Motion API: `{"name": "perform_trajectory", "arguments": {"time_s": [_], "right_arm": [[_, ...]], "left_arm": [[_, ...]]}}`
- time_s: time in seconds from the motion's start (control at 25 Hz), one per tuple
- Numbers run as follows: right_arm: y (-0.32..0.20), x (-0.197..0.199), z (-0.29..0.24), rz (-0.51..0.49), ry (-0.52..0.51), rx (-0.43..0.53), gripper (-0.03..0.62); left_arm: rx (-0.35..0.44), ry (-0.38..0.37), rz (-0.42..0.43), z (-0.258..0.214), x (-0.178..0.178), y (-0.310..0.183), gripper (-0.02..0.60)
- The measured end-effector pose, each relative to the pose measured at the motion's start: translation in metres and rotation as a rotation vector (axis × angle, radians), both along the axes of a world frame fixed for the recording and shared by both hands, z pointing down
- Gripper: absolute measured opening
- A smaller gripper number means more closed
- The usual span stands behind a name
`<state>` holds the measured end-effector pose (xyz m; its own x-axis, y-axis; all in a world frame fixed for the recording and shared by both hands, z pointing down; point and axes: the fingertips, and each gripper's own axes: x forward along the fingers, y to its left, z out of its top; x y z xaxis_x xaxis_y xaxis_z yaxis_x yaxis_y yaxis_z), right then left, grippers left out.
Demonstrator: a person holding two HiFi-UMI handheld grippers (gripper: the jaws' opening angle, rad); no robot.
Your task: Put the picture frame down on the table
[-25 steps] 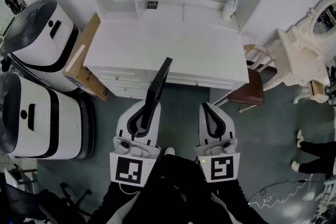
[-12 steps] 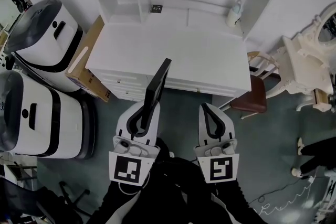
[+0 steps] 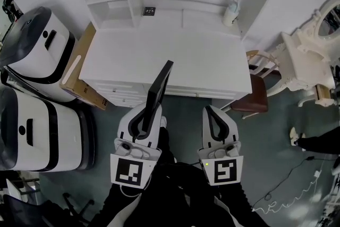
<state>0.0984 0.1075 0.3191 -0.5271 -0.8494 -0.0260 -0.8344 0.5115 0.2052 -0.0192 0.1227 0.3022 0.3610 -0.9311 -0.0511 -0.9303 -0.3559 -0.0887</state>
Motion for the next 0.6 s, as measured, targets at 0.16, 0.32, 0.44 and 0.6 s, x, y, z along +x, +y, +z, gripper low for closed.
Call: {"name": "perform_trajectory", "arguments": {"time_s": [0.16, 0.32, 0.44, 0.6], "right_arm": [[-0.026, -0.003, -0.002, 0.027, 0.013, 0.012, 0.002], [-0.057, -0.012, -0.004, 0.04, 0.026, 0.012, 0.002], [-0.082, -0.021, -0.008, 0.041, 0.03, 0.016, 0.002], [-0.116, -0.03, -0.01, 0.065, 0.035, 0.002, 0.002]], "left_arm": [[-0.008, 0.009, 0.021, 0.002, -0.004, -0.029, 0.043], [-0.008, 0.014, 0.045, -0.001, -0.008, -0.065, 0.043], [-0.01, 0.014, 0.065, -0.003, -0.014, -0.092, 0.043], [-0.012, 0.022, 0.088, -0.005, -0.021, -0.129, 0.043]]}}
